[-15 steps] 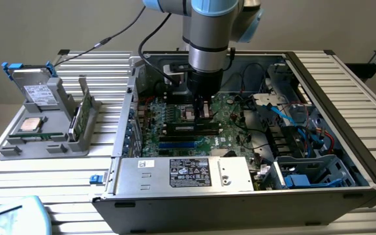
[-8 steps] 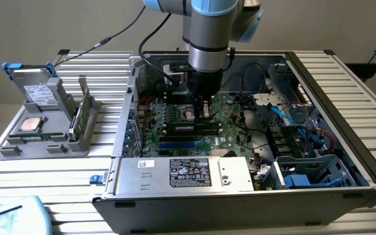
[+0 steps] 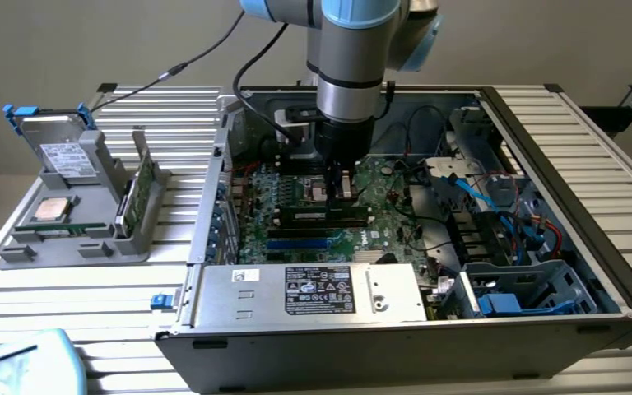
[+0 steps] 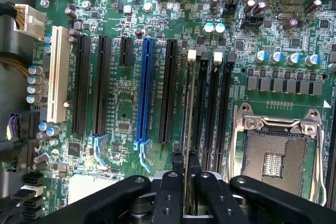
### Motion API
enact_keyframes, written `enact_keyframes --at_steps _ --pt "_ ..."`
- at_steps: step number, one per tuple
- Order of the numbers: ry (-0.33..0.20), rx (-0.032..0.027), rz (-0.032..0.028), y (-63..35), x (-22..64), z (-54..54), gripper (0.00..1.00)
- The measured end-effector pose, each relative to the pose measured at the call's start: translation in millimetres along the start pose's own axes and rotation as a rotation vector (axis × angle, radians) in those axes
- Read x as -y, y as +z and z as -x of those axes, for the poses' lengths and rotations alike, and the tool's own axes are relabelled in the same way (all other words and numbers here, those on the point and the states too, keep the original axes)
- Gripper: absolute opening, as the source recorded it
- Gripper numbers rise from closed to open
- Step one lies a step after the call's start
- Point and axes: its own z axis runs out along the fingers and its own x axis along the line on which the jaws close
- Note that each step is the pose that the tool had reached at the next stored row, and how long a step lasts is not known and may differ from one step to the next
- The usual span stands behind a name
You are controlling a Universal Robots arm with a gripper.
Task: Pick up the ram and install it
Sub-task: 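Insert the ram into the slot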
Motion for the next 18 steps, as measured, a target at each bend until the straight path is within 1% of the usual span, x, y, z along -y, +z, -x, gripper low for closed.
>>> enact_keyframes --at_steps 18 --pt "0.000 -0.0002 0.0001 2.8 0.1 0.4 0.14"
